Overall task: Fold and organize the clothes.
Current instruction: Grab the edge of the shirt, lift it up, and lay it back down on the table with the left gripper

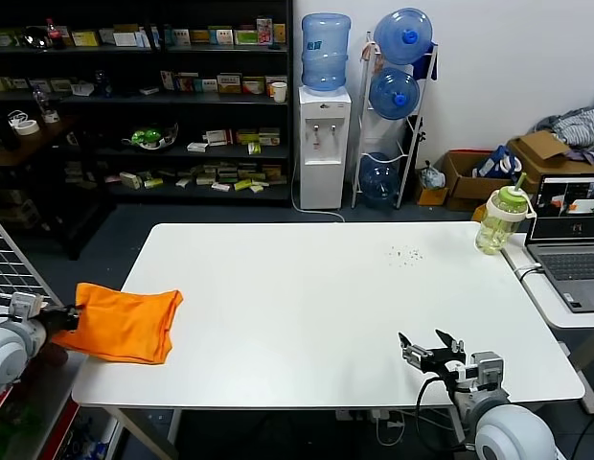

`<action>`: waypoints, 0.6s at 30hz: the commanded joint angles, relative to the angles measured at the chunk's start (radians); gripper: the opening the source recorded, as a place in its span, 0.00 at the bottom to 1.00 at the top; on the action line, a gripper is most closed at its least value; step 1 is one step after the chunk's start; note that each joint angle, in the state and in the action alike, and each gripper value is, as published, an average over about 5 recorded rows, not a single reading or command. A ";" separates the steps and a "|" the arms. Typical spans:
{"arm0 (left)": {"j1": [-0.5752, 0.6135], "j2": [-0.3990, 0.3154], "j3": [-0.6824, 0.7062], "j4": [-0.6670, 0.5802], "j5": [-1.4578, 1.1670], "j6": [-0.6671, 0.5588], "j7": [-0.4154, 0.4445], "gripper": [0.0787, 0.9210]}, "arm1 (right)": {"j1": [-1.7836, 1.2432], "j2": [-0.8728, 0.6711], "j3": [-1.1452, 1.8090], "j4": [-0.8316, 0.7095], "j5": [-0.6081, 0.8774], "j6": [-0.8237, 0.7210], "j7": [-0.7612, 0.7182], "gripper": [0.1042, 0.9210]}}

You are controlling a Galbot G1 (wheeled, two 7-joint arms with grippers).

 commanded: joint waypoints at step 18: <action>-0.774 -0.950 0.806 -0.157 -0.592 0.068 -0.725 0.06 | -0.283 0.144 0.225 0.102 -0.102 -0.011 0.015 0.88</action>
